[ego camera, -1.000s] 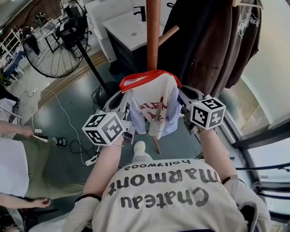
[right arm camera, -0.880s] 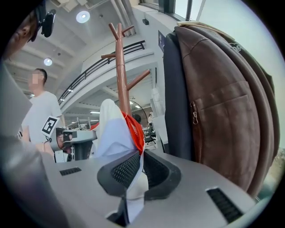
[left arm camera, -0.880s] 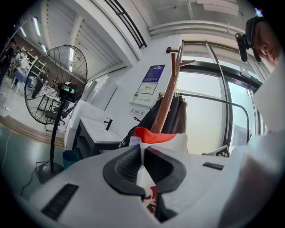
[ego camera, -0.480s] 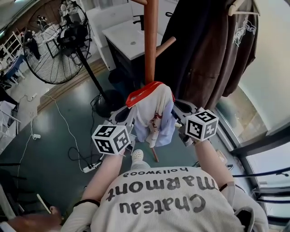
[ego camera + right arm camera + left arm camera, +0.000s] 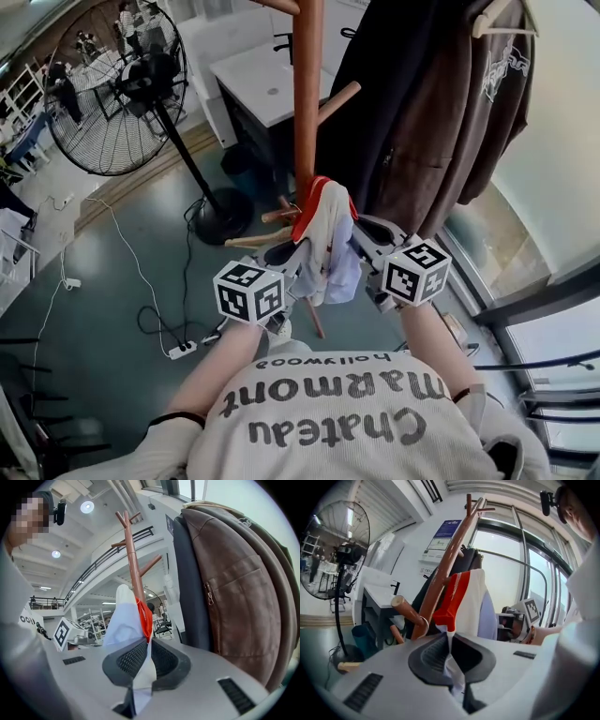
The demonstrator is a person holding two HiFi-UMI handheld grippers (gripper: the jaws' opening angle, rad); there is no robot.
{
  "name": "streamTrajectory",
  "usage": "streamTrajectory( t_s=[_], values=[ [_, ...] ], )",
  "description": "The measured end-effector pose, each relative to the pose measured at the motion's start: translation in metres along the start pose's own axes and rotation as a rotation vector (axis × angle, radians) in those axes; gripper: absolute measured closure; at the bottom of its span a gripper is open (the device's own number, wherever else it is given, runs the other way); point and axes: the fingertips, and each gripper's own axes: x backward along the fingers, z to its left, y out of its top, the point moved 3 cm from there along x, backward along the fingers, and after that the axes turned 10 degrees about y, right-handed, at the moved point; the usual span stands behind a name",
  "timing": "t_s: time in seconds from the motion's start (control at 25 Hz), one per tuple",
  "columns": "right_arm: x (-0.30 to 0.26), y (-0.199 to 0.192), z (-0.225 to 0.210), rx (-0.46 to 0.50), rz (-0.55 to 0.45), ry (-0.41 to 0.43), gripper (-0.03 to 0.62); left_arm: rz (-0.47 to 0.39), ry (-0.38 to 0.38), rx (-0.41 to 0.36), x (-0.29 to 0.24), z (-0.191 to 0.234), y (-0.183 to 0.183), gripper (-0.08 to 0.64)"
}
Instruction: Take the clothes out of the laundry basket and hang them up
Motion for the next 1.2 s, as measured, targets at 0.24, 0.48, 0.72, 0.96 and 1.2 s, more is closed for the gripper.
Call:
streamTrajectory(
  t_s=[0.24, 0.48, 0.72, 0.96, 1.2],
  values=[
    [0.009, -0.008, 0.009, -0.015, -0.021, -0.004, 0.545, 0.045, -0.094, -0.049, -0.020, -0.021, -0.012, 0.541],
    [0.020, -0.005, 0.014, -0.003, -0.029, -0.054, 0.545, 0.046, -0.157, -0.074, -0.027, -0.027, -0.009, 0.541],
    [0.025, -0.014, 0.009, -0.054, -0.098, -0.148, 0.537, 0.042, -0.252, -0.090, -0.027, -0.021, -0.011, 0.541],
    [0.038, -0.016, 0.004, -0.072, -0.164, -0.307, 0.482, 0.039, -0.374, -0.140, -0.017, -0.019, -0.002, 0.540],
    [0.047, -0.030, 0.015, -0.134, -0.211, -0.447, 0.452, 0.020, -0.470, -0.148, 0.000, -0.012, 0.000, 0.518]
  ],
)
